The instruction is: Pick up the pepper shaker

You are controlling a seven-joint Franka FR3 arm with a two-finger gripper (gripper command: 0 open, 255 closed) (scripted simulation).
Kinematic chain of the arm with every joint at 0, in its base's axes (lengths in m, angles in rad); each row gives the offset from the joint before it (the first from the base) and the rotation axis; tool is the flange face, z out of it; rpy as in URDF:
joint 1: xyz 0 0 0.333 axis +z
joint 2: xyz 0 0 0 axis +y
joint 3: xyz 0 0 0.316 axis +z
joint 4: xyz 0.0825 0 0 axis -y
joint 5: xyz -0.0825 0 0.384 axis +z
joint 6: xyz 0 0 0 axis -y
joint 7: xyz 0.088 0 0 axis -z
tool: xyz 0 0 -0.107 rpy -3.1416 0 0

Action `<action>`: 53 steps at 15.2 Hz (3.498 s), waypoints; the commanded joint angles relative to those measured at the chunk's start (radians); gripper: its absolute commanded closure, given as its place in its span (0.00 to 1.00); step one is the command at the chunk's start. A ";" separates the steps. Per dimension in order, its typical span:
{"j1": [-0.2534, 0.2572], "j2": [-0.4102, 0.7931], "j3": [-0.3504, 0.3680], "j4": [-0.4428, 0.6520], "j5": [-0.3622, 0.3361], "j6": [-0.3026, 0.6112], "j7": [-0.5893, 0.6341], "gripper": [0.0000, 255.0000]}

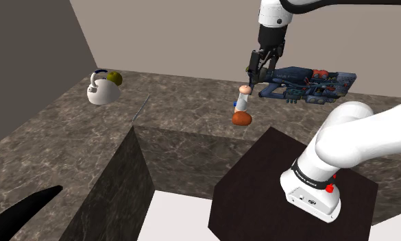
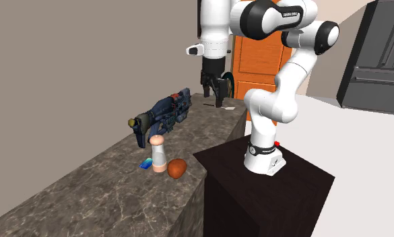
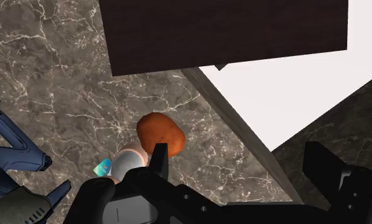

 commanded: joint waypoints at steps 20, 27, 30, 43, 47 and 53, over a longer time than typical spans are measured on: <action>-0.157 0.534 -0.193 0.002 -0.151 0.572 -0.025 0.00; -0.190 0.731 -0.242 0.076 -0.149 0.708 -0.039 0.00; -0.191 0.759 -0.243 0.061 -0.149 0.751 -0.036 0.00; -0.193 0.794 -0.245 0.046 -0.148 0.800 -0.032 1.00; -0.192 0.774 -0.244 0.053 -0.149 0.773 -0.034 1.00; -0.190 0.719 -0.241 0.084 -0.149 0.688 -0.041 1.00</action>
